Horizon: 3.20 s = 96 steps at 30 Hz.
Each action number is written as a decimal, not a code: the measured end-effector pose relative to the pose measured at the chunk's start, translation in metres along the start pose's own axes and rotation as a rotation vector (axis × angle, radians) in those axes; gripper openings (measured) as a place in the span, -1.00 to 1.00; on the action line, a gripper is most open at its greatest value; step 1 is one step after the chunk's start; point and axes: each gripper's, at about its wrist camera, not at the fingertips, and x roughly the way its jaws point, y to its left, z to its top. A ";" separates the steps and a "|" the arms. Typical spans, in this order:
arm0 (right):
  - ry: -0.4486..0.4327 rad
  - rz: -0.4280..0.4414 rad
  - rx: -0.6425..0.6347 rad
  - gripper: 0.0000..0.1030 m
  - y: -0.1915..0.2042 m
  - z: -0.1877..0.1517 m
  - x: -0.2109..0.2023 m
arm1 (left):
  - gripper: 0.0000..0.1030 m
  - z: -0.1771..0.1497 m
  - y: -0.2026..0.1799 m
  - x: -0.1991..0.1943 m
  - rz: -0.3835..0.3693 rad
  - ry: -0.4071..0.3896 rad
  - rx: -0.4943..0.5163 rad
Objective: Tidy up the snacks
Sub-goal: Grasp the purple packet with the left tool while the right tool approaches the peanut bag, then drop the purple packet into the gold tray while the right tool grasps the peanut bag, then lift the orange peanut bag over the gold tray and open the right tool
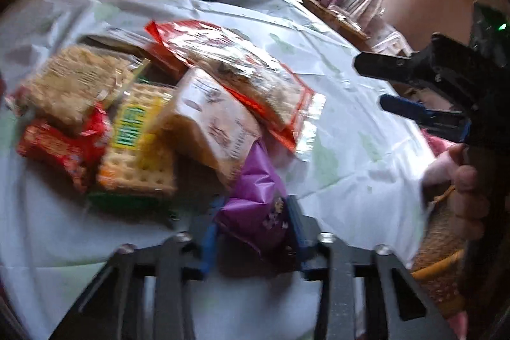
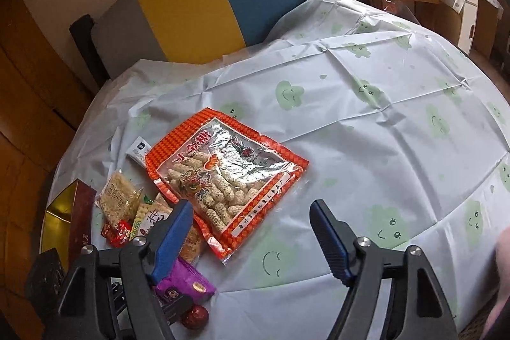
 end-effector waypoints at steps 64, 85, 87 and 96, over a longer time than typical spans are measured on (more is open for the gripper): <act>0.168 -0.186 -0.471 -0.42 0.068 -0.018 0.088 | -0.35 -0.010 0.185 -0.194 0.488 -0.325 -0.325; 0.153 -0.174 -0.430 -0.42 0.064 -0.013 0.086 | 0.25 -0.042 0.135 -0.199 0.581 -0.406 -0.262; 0.150 -0.171 -0.420 -0.42 0.062 -0.013 0.085 | 0.26 -0.050 0.128 -0.202 0.585 -0.411 -0.256; 0.118 -0.130 -0.336 -0.42 0.057 -0.006 0.068 | 0.26 -0.076 0.118 -0.209 0.571 -0.401 -0.272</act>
